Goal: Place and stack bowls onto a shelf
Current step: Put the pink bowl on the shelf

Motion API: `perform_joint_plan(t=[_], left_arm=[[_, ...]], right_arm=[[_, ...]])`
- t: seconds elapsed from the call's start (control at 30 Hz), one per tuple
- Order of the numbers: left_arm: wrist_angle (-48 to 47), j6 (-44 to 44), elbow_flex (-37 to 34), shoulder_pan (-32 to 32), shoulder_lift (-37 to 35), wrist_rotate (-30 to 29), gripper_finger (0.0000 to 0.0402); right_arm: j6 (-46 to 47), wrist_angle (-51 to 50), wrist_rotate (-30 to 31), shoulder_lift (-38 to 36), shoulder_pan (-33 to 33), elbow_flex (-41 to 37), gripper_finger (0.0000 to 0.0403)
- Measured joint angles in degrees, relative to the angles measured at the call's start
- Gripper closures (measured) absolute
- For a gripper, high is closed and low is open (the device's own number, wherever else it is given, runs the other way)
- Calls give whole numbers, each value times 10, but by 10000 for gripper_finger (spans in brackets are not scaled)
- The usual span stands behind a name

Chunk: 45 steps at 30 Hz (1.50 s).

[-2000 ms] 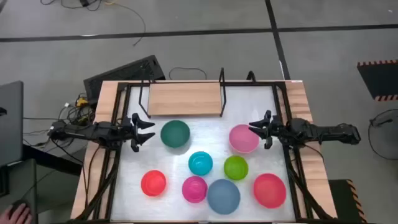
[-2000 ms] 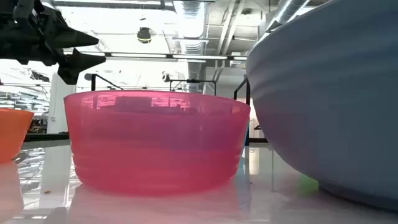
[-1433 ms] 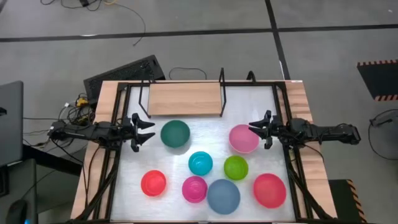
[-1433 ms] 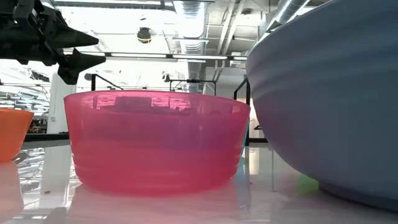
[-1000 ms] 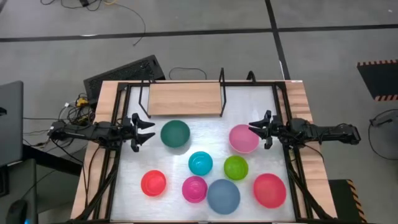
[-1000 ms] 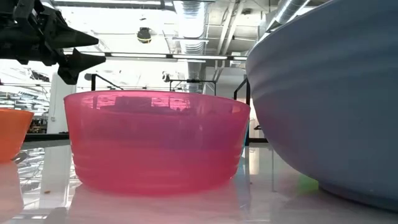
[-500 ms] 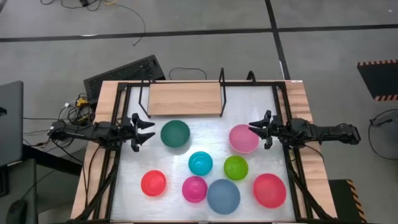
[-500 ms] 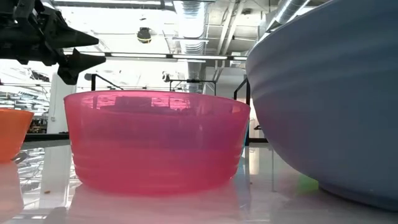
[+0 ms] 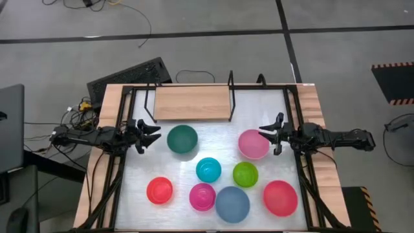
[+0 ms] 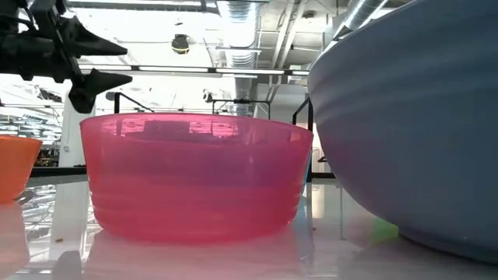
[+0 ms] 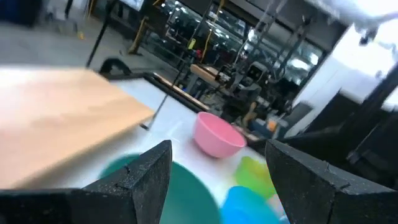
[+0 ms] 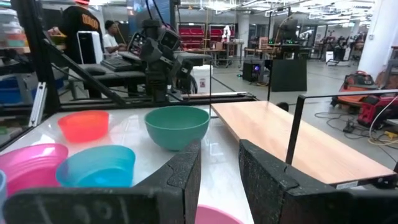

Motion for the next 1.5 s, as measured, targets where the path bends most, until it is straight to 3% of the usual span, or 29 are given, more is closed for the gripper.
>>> perform_joint_plan(t=[0.13,0.27,0.47,0.67,0.8,0.9,0.97,1.13,1.33,1.5], left_arm=[[6,-101,0,0,0,-30,157],[8,-151,0,0,0,-38,157],[43,-228,0,0,0,-97,157],[128,-280,5,0,0,-59,157],[144,-263,50,0,4,-21,157],[149,-233,99,0,20,-23,157],[144,-202,134,0,40,-28,157],[132,-121,222,0,87,-44,157],[64,-97,293,0,131,-90,157],[2,-115,305,0,141,-117,157]], right_arm=[[18,9,0,0,1,0,269],[129,30,0,0,-1,-1,269],[295,37,0,0,-1,-1,269],[437,47,0,0,-1,-1,269],[447,117,0,0,0,-1,269],[392,199,-1,1,0,19,269],[354,183,0,9,0,62,270],[341,-106,49,91,-2,229,281],[451,-491,77,293,-2,428,287],[534,-746,78,451,-2,536,284]])
